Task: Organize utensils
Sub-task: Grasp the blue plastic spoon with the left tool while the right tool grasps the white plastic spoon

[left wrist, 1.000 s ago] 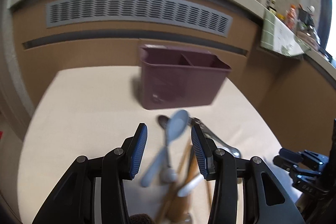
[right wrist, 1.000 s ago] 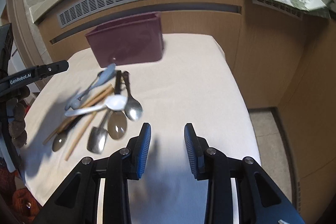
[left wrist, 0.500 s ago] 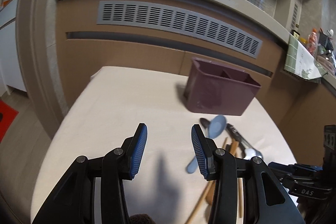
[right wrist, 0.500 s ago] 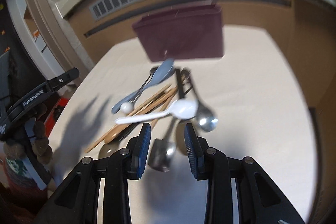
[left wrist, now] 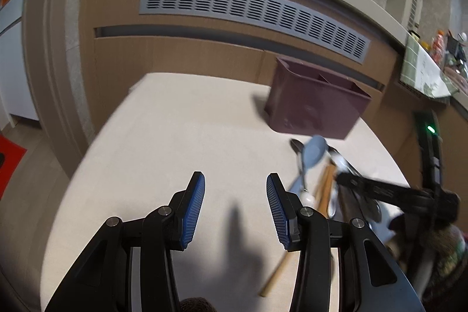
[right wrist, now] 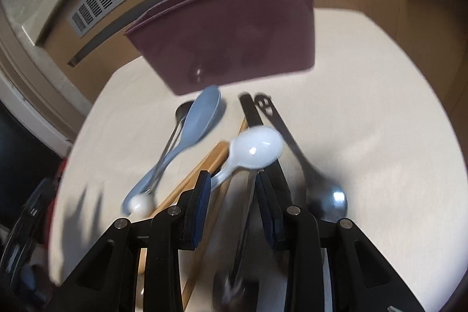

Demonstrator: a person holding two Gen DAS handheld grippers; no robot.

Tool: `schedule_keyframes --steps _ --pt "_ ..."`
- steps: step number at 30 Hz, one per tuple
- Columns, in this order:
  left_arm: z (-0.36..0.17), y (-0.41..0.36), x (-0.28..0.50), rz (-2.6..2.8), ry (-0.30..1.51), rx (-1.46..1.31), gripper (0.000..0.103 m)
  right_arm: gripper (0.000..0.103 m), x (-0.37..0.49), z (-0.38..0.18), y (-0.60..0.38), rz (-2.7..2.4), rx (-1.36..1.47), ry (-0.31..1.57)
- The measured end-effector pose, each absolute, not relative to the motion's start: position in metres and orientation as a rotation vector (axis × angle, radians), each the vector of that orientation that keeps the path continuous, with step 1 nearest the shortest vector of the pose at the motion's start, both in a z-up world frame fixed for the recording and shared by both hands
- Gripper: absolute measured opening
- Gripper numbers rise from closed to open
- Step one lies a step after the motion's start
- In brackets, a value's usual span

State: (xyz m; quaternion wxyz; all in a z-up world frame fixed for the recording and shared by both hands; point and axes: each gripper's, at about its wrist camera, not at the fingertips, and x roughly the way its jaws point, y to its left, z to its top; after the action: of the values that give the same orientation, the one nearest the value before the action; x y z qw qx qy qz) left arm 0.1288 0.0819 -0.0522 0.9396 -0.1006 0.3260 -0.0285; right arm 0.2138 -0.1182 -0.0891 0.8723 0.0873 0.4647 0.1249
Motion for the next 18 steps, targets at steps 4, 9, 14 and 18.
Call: schedule_keyframes --steps 4,9,14,18 --pt "-0.055 0.059 0.133 -0.166 0.705 -0.206 0.045 0.010 0.222 -0.087 -0.115 0.299 0.091 0.974" --pt "-0.064 0.020 0.144 -0.231 0.762 -0.121 0.045 0.001 0.194 -0.075 -0.148 0.330 0.016 0.924" --pt "-0.068 0.002 0.154 -0.194 0.757 -0.032 0.045 0.007 0.175 -0.077 -0.184 0.334 0.066 0.918" --pt "-0.059 0.006 0.148 -0.139 0.693 0.035 0.045 0.008 0.177 -0.077 -0.184 0.387 0.101 0.897"
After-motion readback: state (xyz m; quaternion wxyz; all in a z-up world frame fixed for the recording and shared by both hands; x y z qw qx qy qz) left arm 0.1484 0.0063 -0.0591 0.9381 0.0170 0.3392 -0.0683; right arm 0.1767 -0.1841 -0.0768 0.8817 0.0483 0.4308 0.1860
